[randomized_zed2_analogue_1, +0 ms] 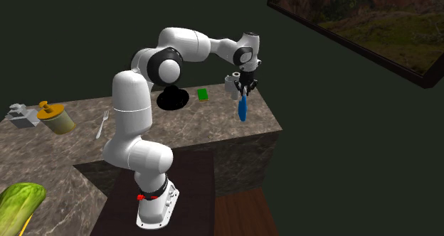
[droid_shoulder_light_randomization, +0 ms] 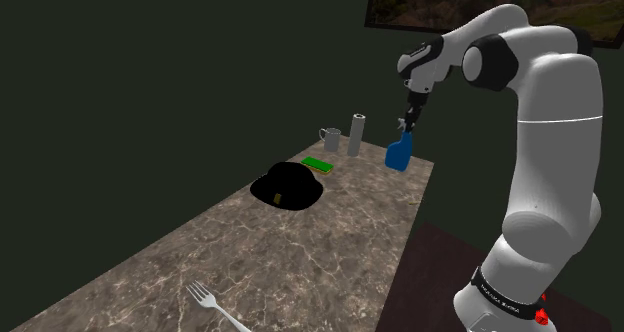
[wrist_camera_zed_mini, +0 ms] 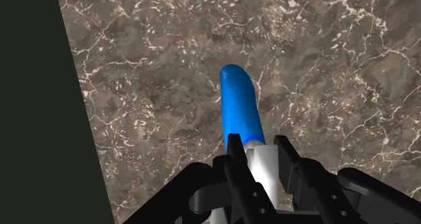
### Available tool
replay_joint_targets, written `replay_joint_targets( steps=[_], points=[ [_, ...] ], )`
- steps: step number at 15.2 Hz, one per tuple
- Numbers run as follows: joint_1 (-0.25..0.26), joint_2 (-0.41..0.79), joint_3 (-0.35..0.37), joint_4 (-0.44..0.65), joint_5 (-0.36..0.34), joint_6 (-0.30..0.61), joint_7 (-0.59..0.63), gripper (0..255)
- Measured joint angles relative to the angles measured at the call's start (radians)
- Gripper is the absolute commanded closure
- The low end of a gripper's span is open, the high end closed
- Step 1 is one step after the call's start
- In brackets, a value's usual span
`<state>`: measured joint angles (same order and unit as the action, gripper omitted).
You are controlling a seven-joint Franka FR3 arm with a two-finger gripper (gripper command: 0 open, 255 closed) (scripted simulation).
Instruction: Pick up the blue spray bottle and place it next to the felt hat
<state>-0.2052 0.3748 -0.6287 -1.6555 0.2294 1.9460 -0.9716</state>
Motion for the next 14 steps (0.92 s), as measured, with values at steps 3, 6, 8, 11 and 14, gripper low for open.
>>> replay_joint_targets(
  steps=[3,6,8,11,14],
  points=[
    [0.004,-0.015,-0.004,0.016,-0.01,-0.028,0.007,255],
    [0.0,-0.02,-0.007,0.051,-0.015,-0.067,0.009,255],
    [-0.002,-0.018,-0.008,0.079,-0.015,-0.093,0.012,255],
    [-0.005,-0.026,-0.012,0.11,-0.021,-0.13,0.013,255],
    [-0.006,-0.028,-0.013,0.146,-0.024,-0.167,0.019,255]
  ],
)
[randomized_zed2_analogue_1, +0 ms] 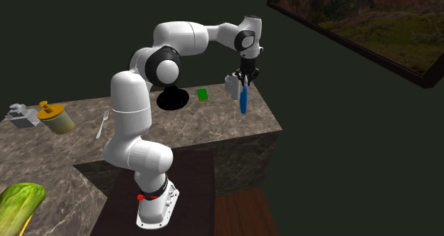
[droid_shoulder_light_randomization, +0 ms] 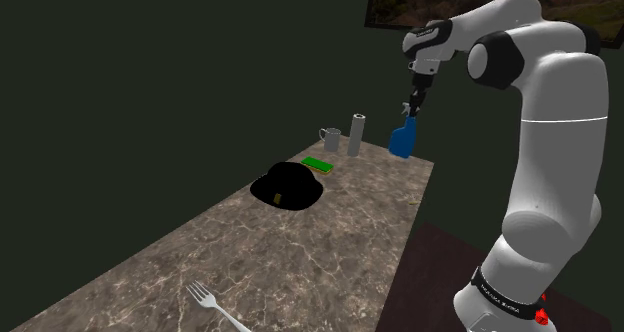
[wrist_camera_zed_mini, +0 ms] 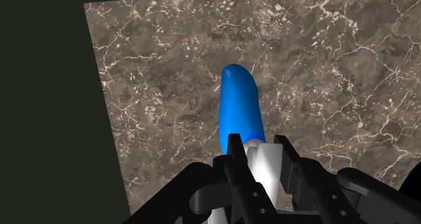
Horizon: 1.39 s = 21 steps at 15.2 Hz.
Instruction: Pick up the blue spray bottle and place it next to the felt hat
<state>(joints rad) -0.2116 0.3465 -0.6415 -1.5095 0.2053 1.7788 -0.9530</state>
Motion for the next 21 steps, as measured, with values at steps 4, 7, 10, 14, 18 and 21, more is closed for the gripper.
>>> replay_joint_targets(
  steps=[4,7,10,14,18,21],
  points=[
    [-0.005,-0.003,-0.003,0.053,-0.003,-0.054,0.003,255],
    [-0.012,0.002,-0.004,0.101,-0.001,-0.098,0.005,255],
    [-0.02,0.004,-0.005,0.141,-0.001,-0.136,0.004,255],
    [-0.039,0.025,-0.005,0.228,0.011,-0.204,0.003,255],
    [-0.057,0.043,-0.004,0.311,0.021,-0.27,0.003,255],
    [-0.023,-0.002,-0.006,0.278,-0.004,-0.276,0.028,255]
  ],
)
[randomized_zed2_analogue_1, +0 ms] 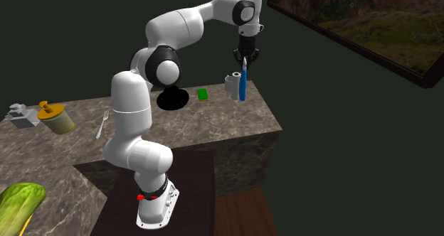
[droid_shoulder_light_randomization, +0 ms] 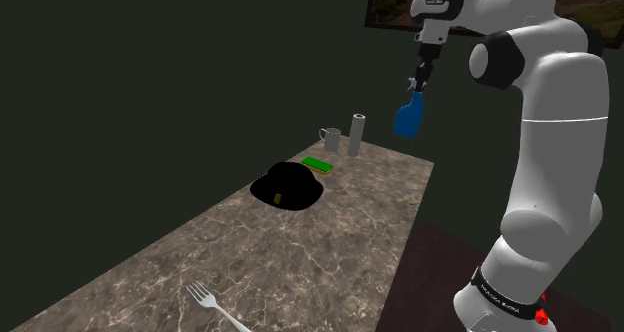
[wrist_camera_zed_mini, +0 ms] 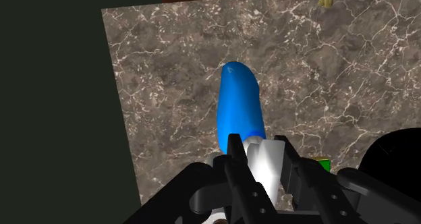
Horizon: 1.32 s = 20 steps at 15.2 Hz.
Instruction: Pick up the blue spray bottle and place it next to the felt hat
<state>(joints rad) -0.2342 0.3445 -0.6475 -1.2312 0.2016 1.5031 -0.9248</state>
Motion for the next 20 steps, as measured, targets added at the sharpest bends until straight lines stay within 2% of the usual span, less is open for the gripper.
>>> replay_joint_targets(
  steps=[4,7,9,15,20],
  points=[
    [0.102,-0.143,0.006,-0.138,-0.084,0.021,0.082,255],
    [0.183,-0.261,0.036,-0.243,-0.155,0.031,0.177,255],
    [0.219,-0.322,0.06,-0.285,-0.19,0.023,0.236,255],
    [0.295,-0.489,0.156,-0.398,-0.269,-0.01,0.408,255],
    [0.338,-0.584,0.245,-0.454,-0.294,-0.047,0.54,255]
  ],
)
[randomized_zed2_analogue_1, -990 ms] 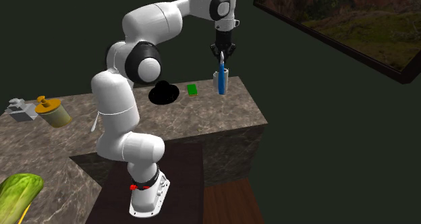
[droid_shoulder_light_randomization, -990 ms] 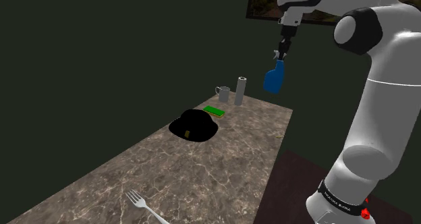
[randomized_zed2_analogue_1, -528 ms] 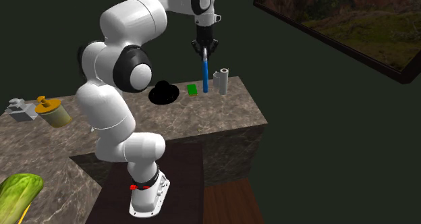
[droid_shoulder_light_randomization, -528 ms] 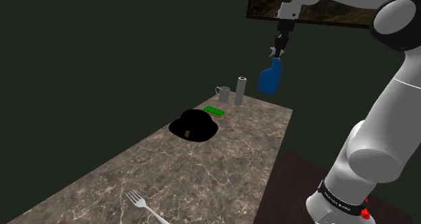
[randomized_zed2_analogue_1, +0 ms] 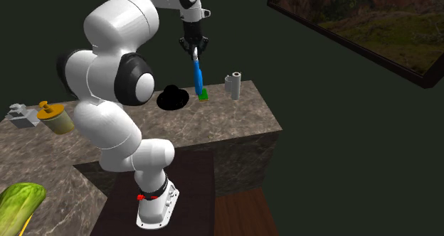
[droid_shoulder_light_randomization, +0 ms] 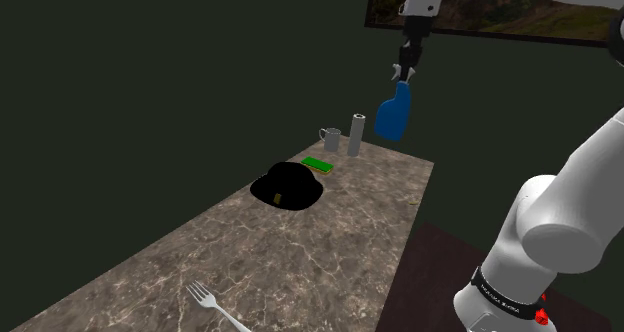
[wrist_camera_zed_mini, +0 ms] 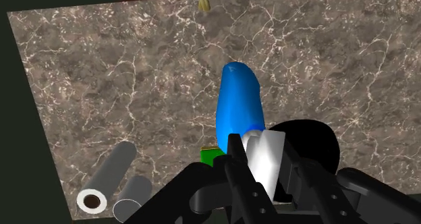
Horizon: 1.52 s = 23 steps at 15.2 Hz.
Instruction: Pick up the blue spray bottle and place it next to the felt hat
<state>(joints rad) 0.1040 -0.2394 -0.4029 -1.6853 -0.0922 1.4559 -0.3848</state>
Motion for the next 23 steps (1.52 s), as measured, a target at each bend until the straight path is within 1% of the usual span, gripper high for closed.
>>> replay_joint_targets(
  steps=[2,7,9,10,11,13,16,19,23],
  points=[
    [0.013,-0.038,0.035,-0.019,-0.006,-0.02,0.049,255],
    [0.052,-0.085,0.128,-0.024,0.007,-0.068,0.179,255],
    [0.07,-0.086,0.167,-0.003,0.019,-0.092,0.235,255],
    [0.076,-0.096,0.182,-0.009,0.021,-0.098,0.255,255],
    [0.082,-0.086,0.194,0.019,0.028,-0.116,0.274,255],
    [0.097,-0.096,0.228,0.022,0.037,-0.131,0.322,255],
    [0.124,-0.08,0.287,0.064,0.059,-0.16,0.407,255],
    [0.129,-0.105,0.302,0.021,0.062,-0.142,0.431,255],
    [0.129,-0.135,0.304,-0.065,0.06,-0.086,0.435,255]
  ],
)
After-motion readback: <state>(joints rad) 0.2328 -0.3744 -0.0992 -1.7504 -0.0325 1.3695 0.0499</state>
